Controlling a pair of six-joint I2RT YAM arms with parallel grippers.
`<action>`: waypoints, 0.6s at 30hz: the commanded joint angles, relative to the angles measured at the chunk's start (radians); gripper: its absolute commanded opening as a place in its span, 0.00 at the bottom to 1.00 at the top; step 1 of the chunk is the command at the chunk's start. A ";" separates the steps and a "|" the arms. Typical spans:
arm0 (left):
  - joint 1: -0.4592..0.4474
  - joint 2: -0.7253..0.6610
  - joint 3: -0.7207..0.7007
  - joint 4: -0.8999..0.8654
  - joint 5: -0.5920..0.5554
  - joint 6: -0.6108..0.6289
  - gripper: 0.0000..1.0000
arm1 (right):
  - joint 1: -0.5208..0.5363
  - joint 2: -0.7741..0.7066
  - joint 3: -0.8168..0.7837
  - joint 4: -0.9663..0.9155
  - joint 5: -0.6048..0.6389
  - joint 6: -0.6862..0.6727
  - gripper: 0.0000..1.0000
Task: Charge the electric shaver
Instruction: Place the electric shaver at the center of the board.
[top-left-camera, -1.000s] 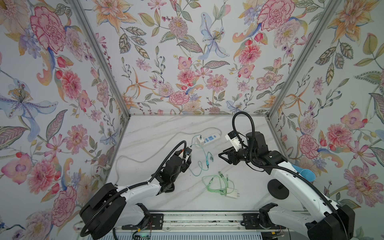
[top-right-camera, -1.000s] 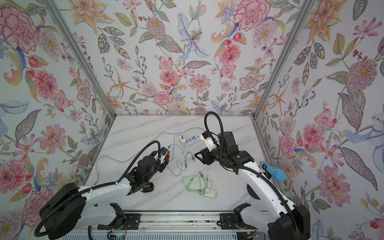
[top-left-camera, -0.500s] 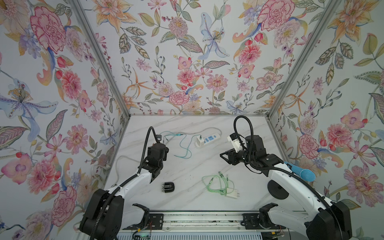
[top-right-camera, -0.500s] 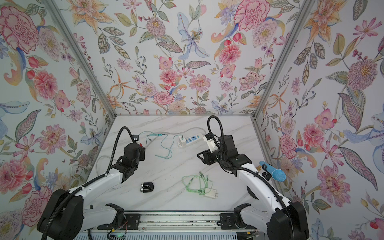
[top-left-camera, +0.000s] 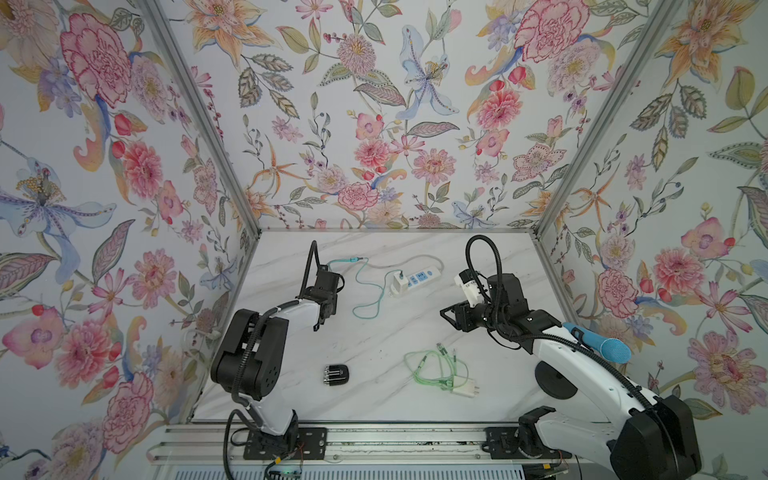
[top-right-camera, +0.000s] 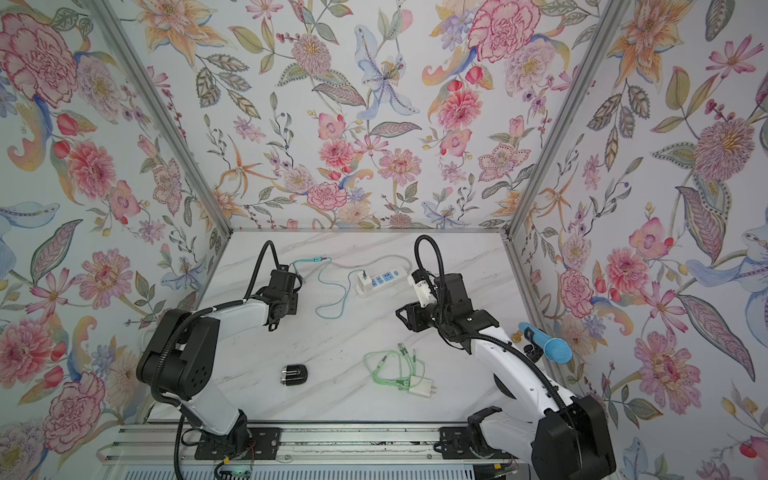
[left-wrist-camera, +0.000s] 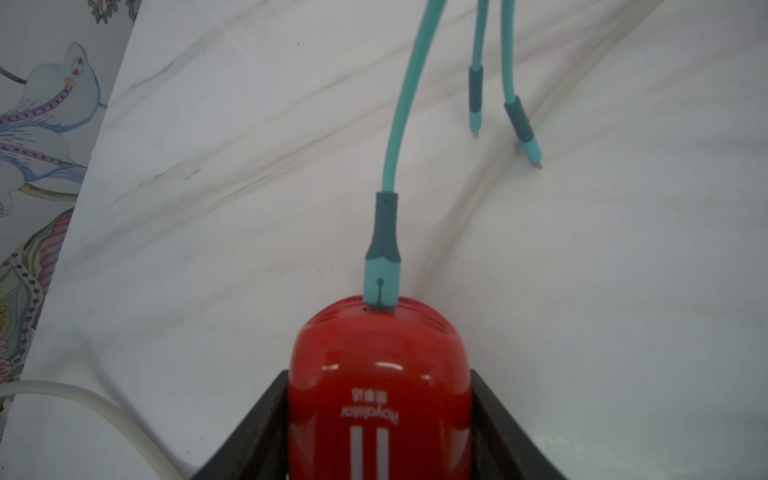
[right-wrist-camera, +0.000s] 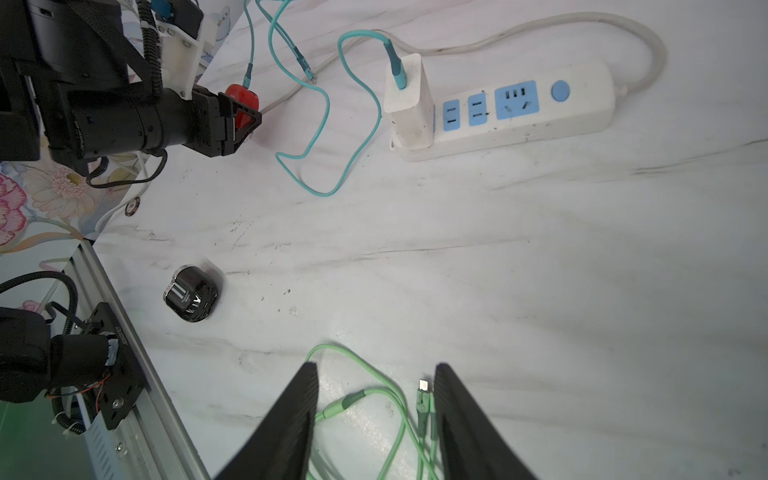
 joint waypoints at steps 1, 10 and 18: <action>0.001 0.051 0.048 -0.101 0.026 0.005 0.08 | -0.009 -0.010 -0.028 0.014 0.032 0.029 0.49; 0.001 0.061 0.028 -0.094 0.072 0.055 0.52 | -0.002 -0.034 -0.074 -0.108 0.092 0.063 0.58; 0.002 -0.116 0.021 -0.049 0.104 0.115 0.69 | 0.298 -0.004 0.063 -0.422 0.253 0.023 0.57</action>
